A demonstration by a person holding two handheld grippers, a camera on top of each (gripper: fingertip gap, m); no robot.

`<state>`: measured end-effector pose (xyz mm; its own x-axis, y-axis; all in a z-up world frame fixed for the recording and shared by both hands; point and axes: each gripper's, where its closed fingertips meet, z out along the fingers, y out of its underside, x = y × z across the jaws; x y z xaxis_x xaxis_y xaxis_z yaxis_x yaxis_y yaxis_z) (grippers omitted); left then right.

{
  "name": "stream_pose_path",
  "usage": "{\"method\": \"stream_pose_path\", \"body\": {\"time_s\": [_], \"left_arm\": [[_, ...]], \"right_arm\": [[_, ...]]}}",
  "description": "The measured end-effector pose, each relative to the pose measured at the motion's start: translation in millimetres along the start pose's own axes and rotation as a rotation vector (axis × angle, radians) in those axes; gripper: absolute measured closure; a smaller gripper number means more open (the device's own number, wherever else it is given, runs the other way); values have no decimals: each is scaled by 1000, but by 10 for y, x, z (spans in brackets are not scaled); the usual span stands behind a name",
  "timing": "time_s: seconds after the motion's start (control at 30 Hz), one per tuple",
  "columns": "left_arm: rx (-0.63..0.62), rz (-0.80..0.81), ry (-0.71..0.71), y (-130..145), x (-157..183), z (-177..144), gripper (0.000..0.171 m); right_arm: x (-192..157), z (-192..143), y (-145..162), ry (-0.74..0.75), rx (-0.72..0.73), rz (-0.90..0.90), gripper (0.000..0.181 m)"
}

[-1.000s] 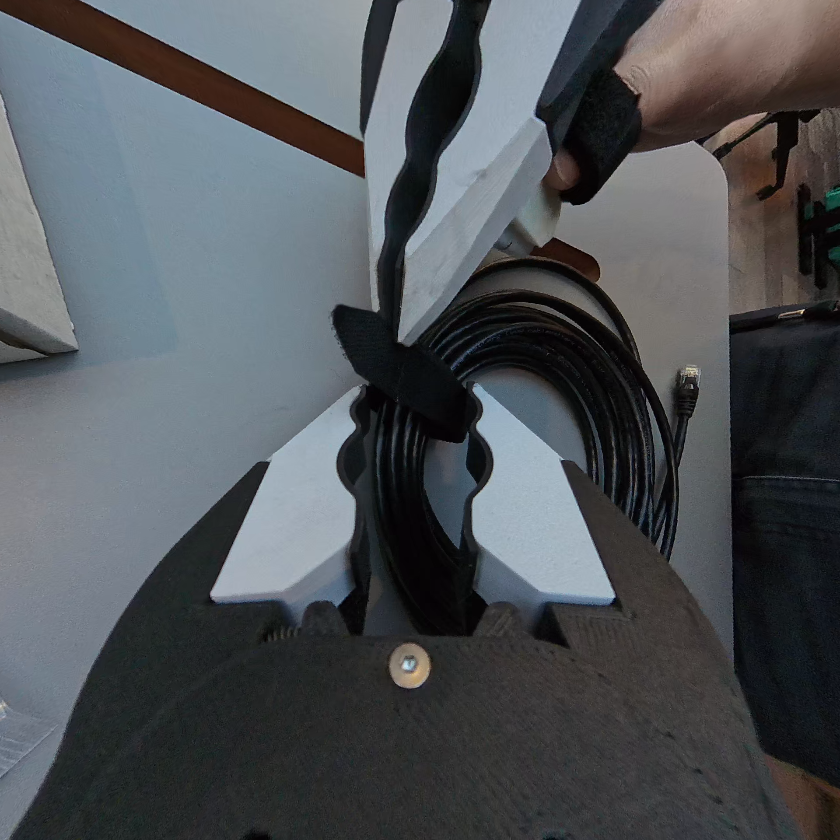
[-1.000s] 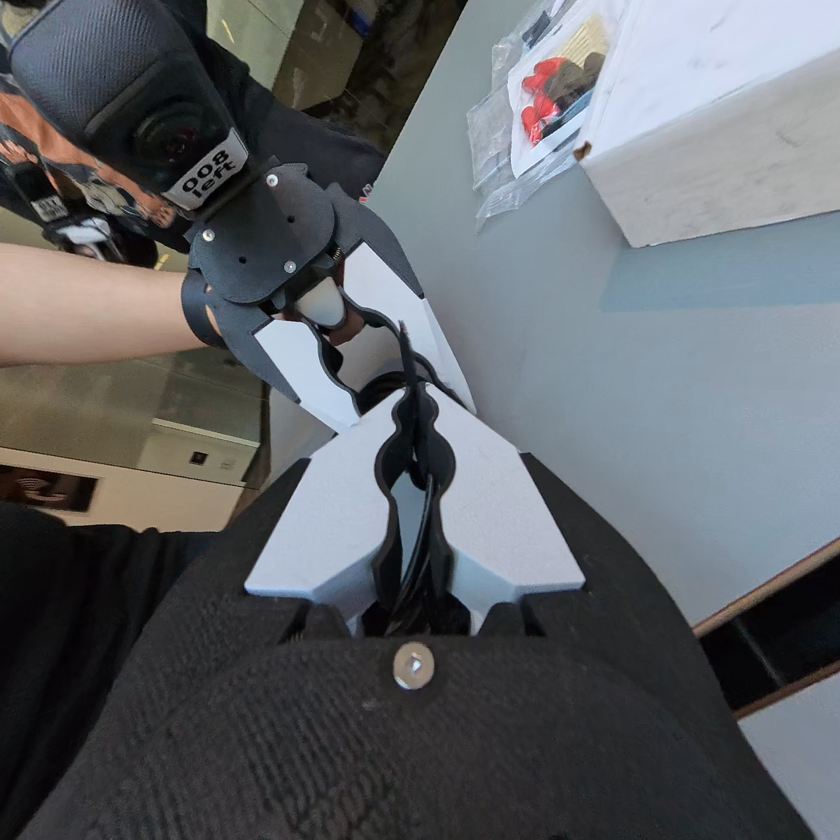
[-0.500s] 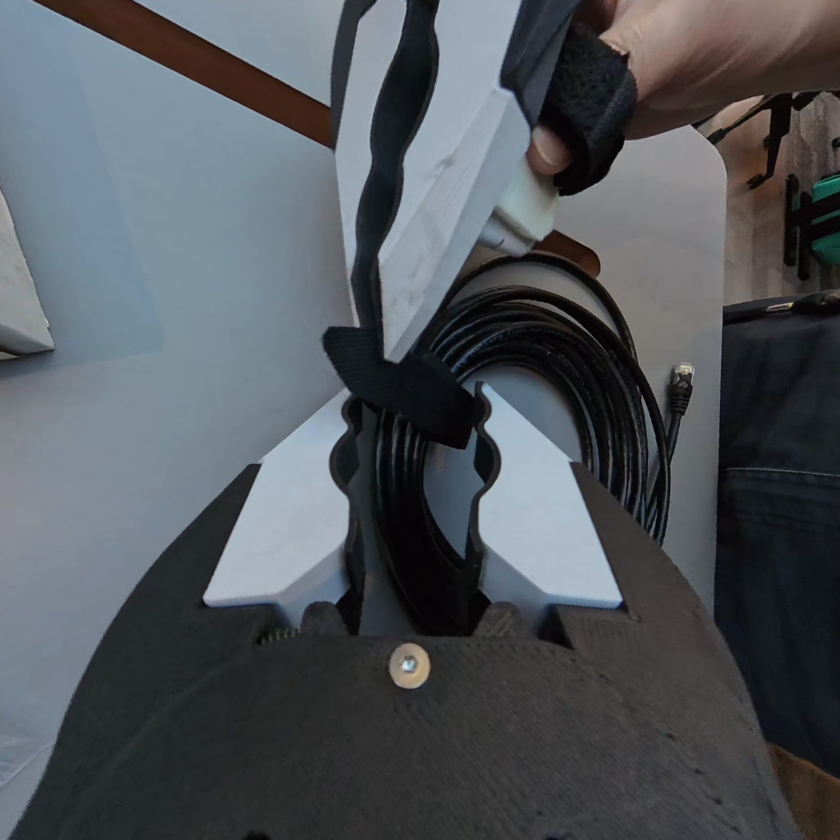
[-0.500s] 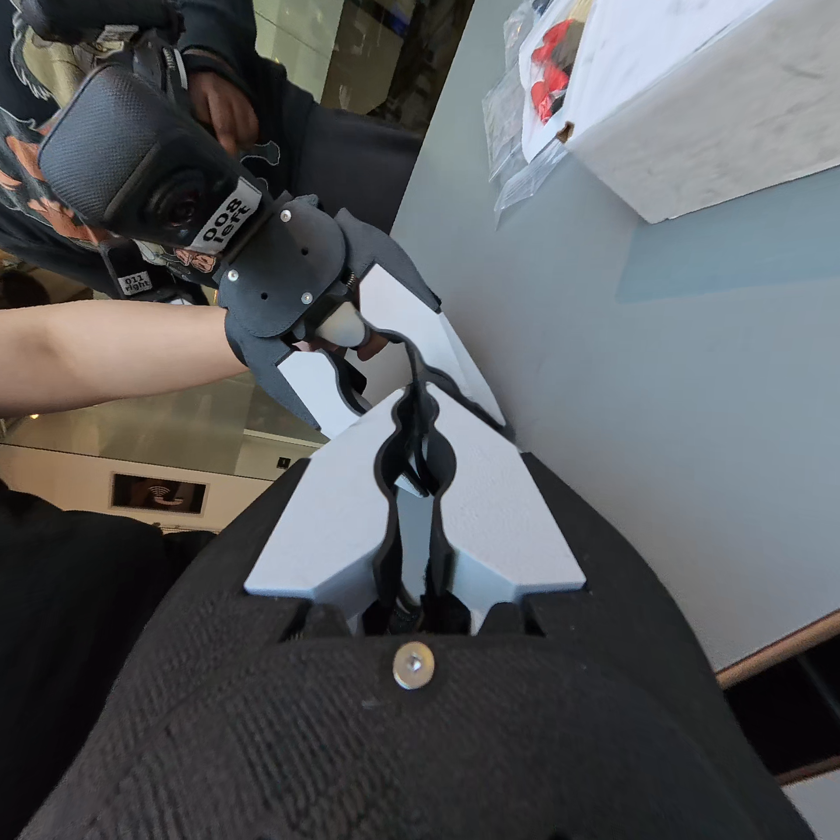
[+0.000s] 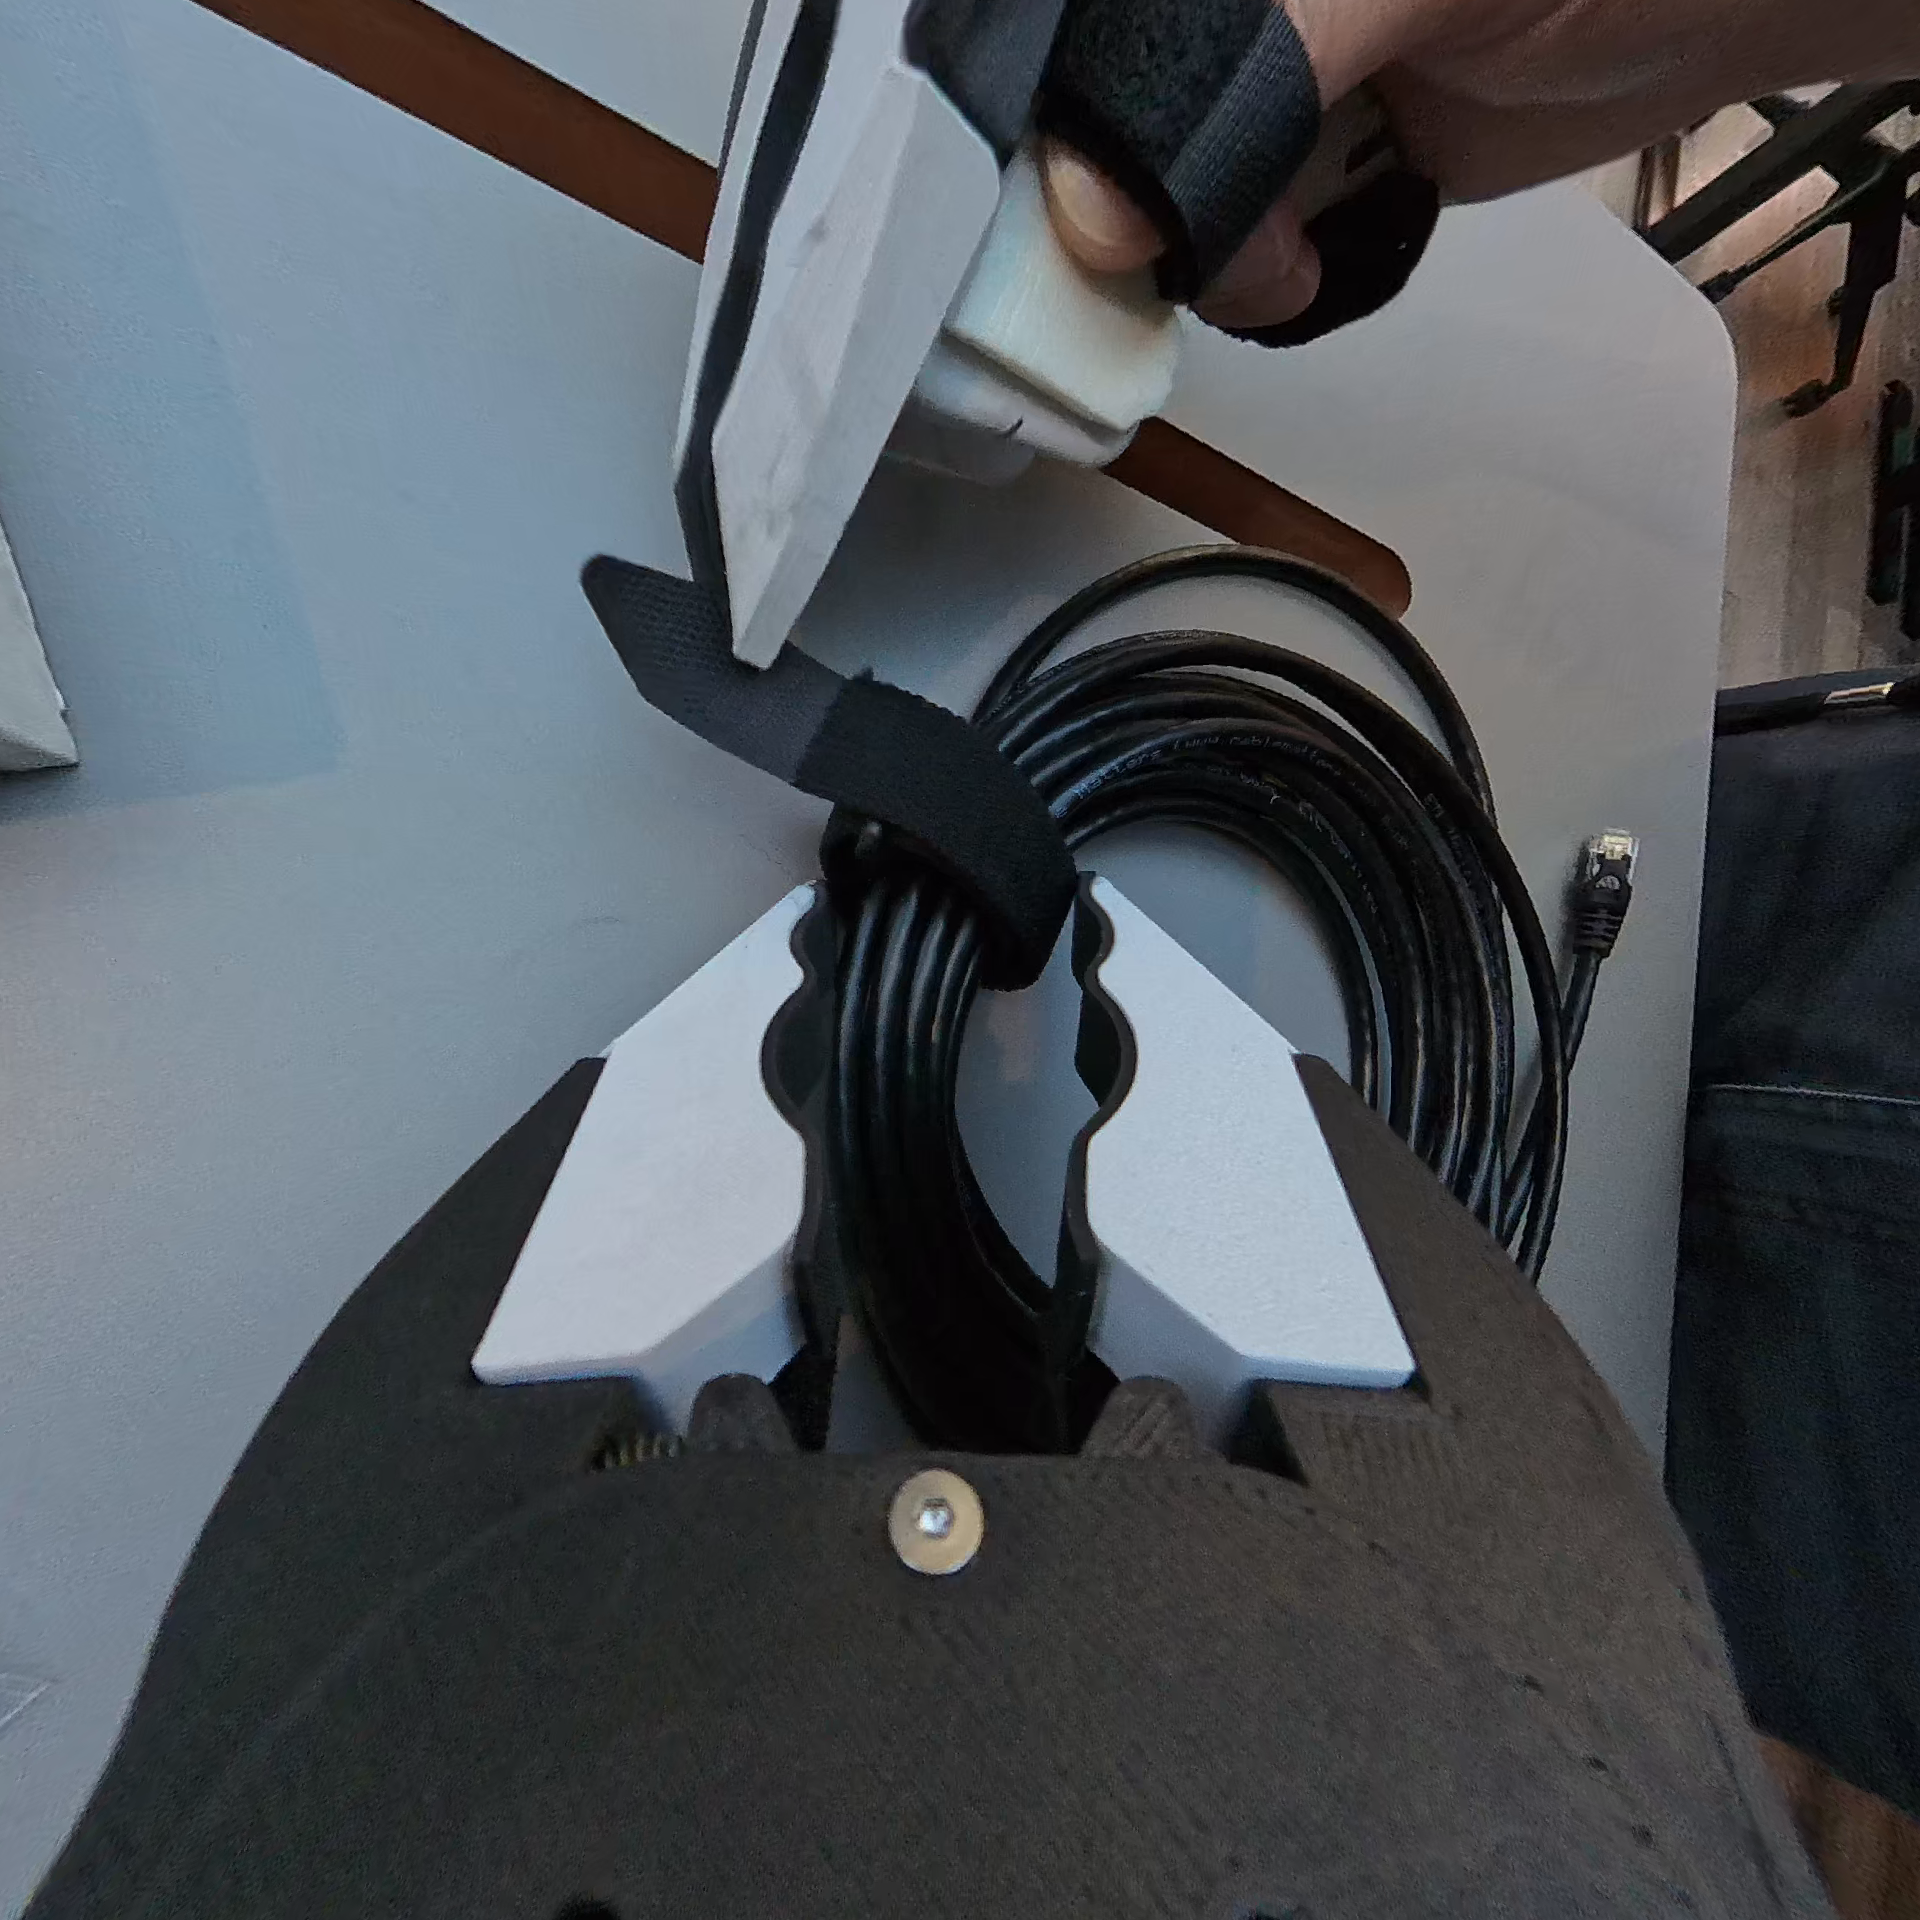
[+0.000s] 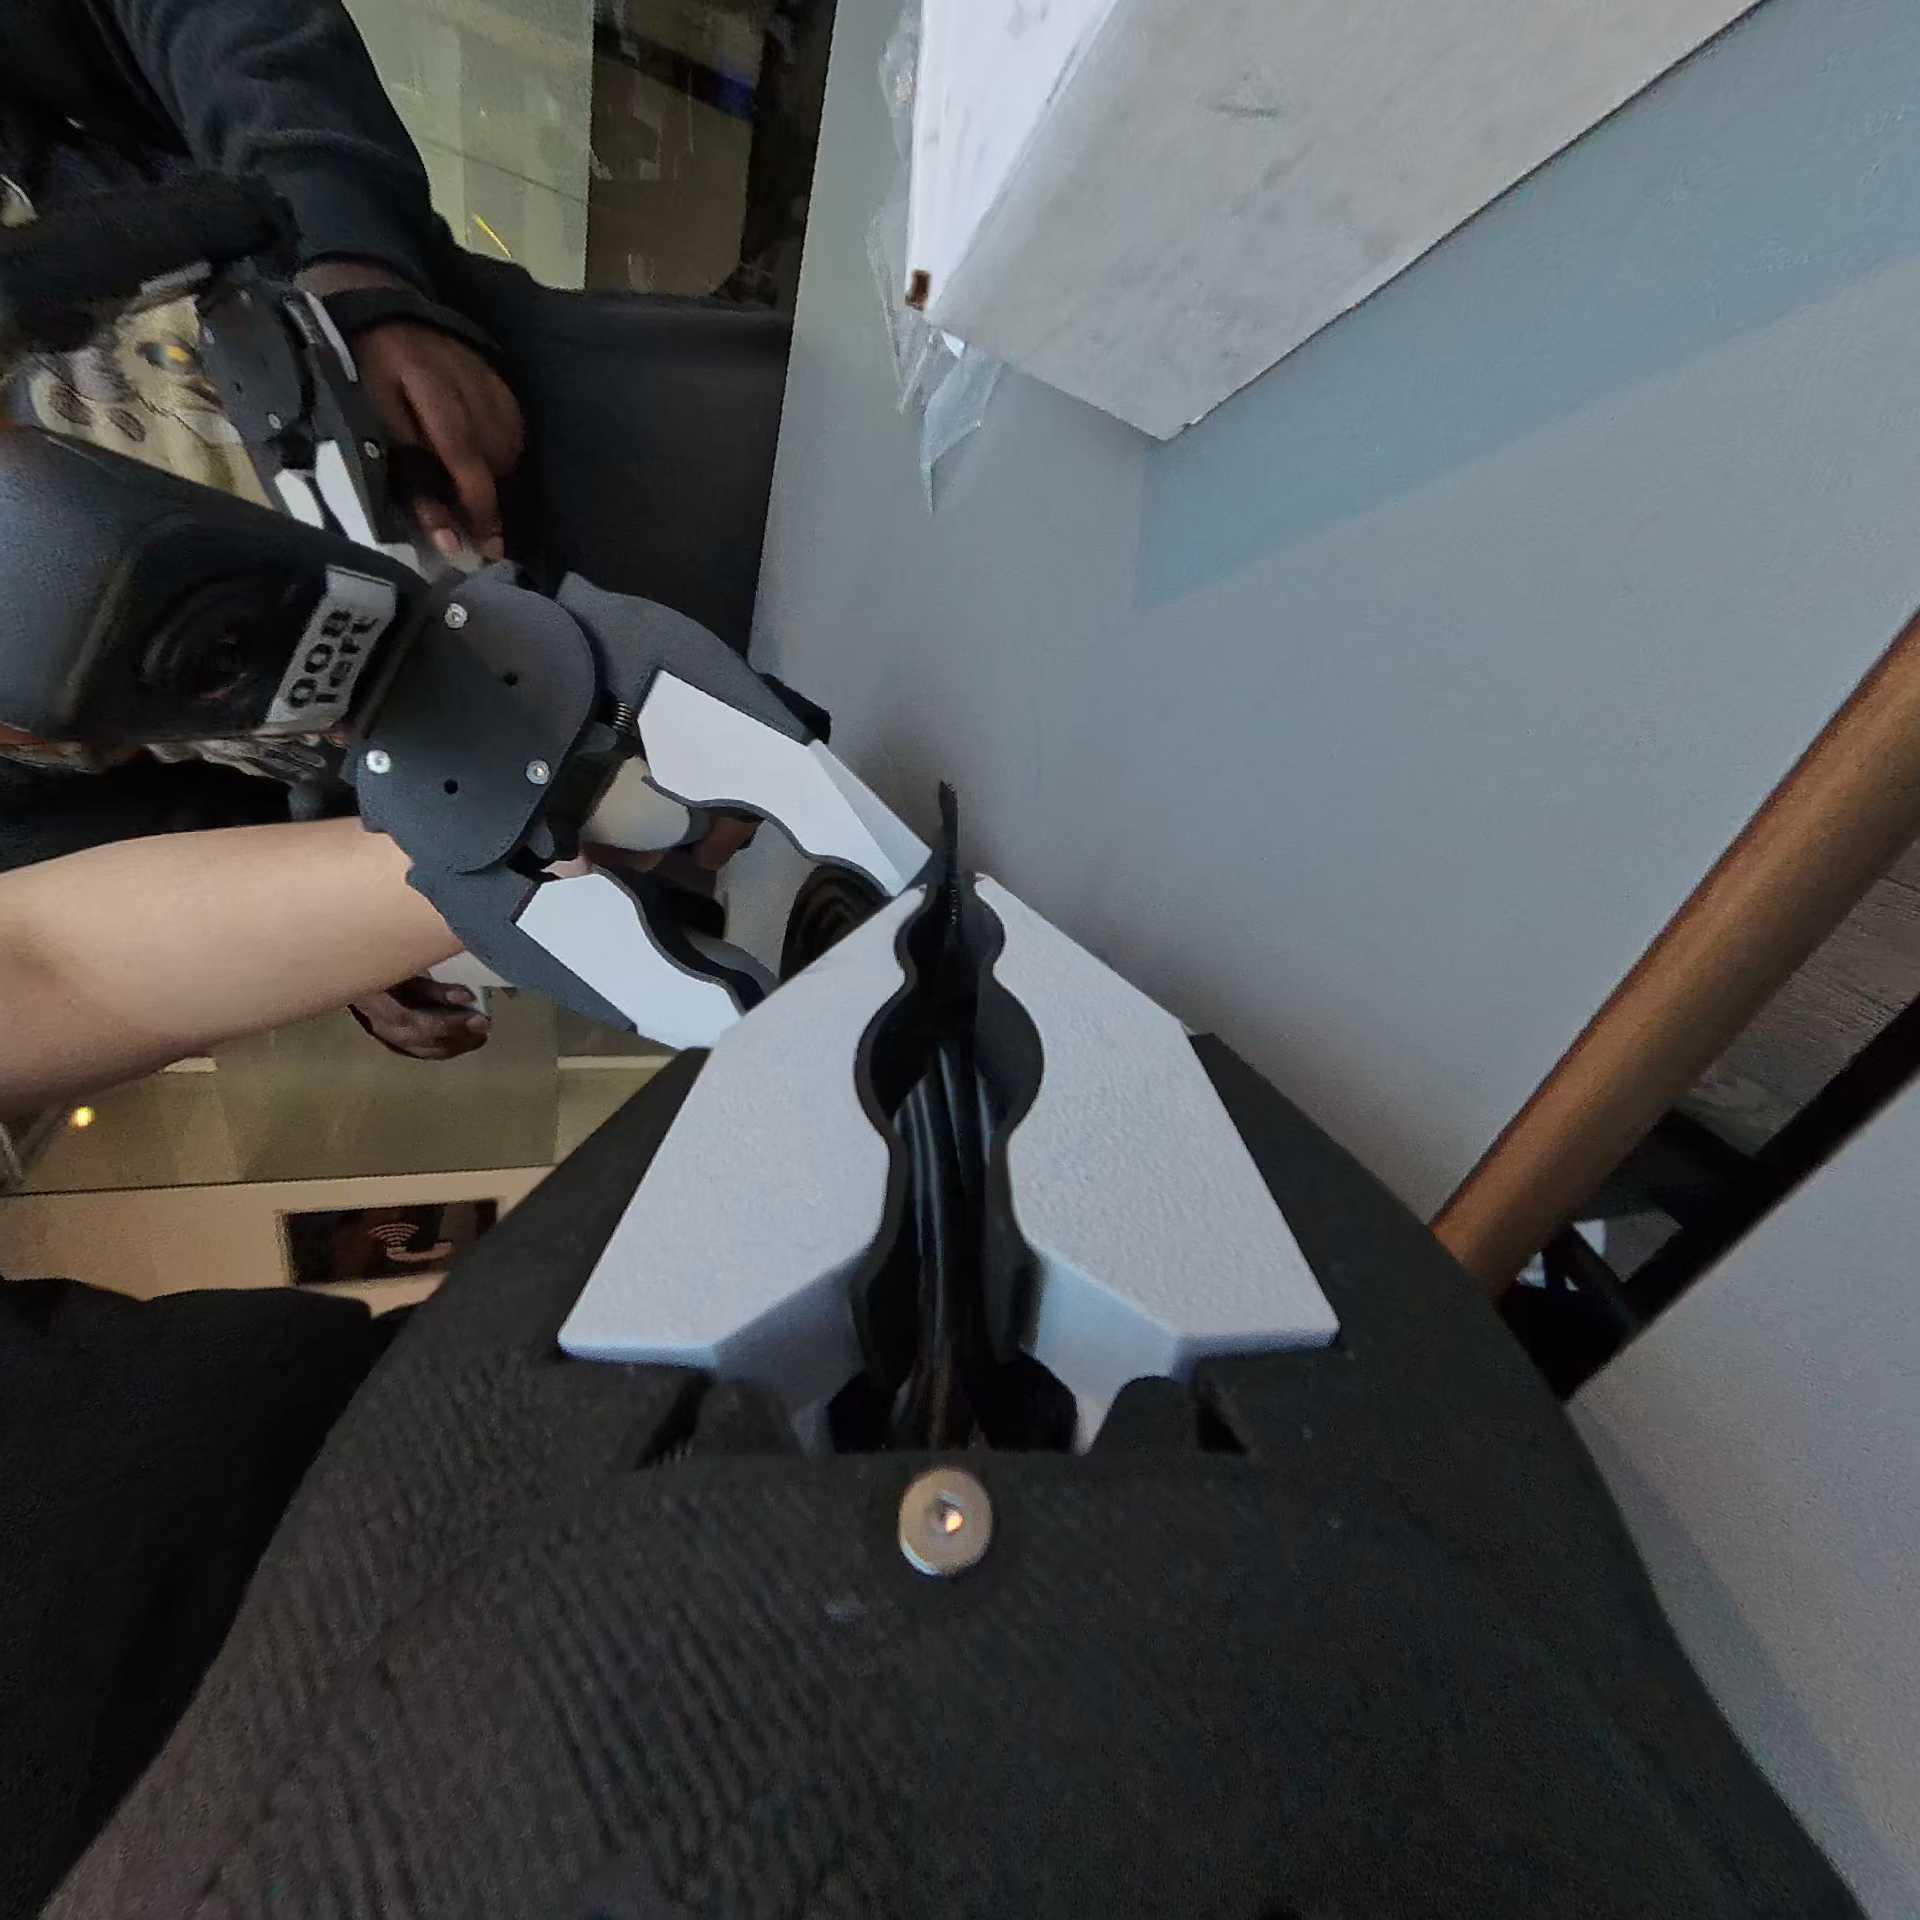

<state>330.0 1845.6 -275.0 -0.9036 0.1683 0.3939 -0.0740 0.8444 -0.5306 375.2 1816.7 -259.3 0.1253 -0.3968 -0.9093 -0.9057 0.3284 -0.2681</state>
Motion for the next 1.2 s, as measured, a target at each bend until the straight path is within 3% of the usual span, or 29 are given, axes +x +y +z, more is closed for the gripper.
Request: {"method": "stream_pose_path", "body": {"time_s": [0.17,0.5,0.53,0.63,0.7,0.8,1.03,1.2], "left_arm": [[12,-7,-20,0,3,14,128],[13,-11,-34,19,27,35,127],[13,-14,-35,19,27,34,127],[15,-23,-35,21,28,33,127],[15,-22,-38,22,29,34,127],[16,-20,-40,26,31,32,127],[52,-31,-50,39,35,21,127],[35,-12,-71,66,37,15,127]], "right_arm": [[90,90,210,86,-140,-96,179],[135,134,133,240,-162,-318,153],[105,112,73,238,-127,-319,142],[-195,52,14,61,-50,-347,134],[-259,85,222,-3,-169,-403,126],[-108,157,490,71,-397,-553,116],[-78,157,398,111,-533,-720,118],[-182,211,338,91,-524,-768,119]]}}
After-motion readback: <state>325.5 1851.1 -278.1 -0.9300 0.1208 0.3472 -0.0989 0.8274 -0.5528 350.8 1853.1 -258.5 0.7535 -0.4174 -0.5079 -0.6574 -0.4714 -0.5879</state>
